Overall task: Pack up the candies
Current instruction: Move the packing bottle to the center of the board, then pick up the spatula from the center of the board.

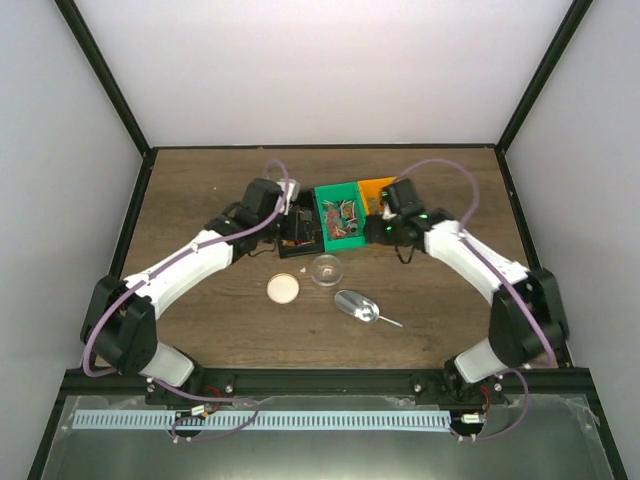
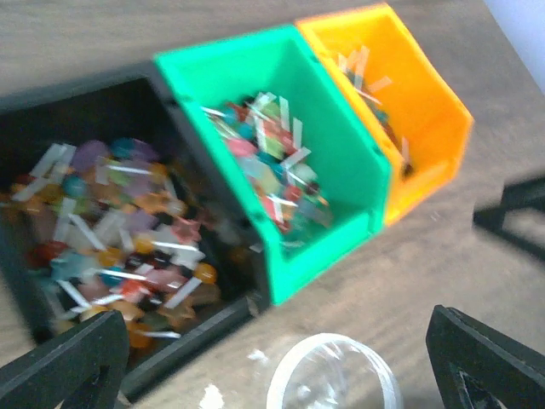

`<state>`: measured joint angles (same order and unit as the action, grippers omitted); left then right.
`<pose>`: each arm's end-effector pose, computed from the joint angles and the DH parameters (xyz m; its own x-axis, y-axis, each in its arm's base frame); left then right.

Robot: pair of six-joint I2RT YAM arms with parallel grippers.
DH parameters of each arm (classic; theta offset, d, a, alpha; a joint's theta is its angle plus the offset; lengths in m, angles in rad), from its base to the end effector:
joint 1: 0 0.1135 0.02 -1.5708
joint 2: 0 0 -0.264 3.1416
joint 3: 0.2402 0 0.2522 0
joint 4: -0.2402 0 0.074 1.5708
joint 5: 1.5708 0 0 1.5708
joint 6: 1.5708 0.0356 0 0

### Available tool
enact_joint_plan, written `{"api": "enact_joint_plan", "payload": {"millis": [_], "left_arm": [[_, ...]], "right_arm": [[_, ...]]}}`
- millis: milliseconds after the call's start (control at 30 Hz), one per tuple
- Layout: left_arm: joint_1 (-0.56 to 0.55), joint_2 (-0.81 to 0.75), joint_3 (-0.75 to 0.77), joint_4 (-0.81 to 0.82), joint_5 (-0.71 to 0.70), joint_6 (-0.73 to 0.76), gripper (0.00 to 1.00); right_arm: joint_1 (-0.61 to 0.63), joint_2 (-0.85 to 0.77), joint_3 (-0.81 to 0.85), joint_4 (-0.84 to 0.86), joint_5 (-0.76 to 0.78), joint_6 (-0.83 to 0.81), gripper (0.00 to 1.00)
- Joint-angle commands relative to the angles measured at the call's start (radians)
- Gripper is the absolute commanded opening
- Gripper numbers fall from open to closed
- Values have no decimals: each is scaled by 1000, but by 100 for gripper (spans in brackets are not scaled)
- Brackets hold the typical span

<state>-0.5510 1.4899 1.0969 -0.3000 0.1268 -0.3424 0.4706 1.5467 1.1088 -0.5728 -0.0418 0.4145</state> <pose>0.2805 -0.1777 0.2684 -0.7149 0.0484 -0.6976 0.3845 0.8604 -0.3344 0.2838 0.1460 0.2351 -0.8816 0.0030 -0.4720 -0.1287 0.9606 0.2464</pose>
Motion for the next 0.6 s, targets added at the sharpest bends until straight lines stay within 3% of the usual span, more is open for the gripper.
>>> {"api": "enact_joint_plan", "payload": {"millis": [0, 167, 567], "left_arm": [[-104, 11, -6, -35, -25, 15, 97], [-181, 67, -5, -103, 127, -4, 89], [-321, 124, -55, -184, 160, -71, 92]], "right_arm": [[-155, -142, -103, 108, -42, 63, 80], [-280, -139, -177, 154, -271, 102, 69], [-312, -192, -223, 218, -359, 103, 65]]}}
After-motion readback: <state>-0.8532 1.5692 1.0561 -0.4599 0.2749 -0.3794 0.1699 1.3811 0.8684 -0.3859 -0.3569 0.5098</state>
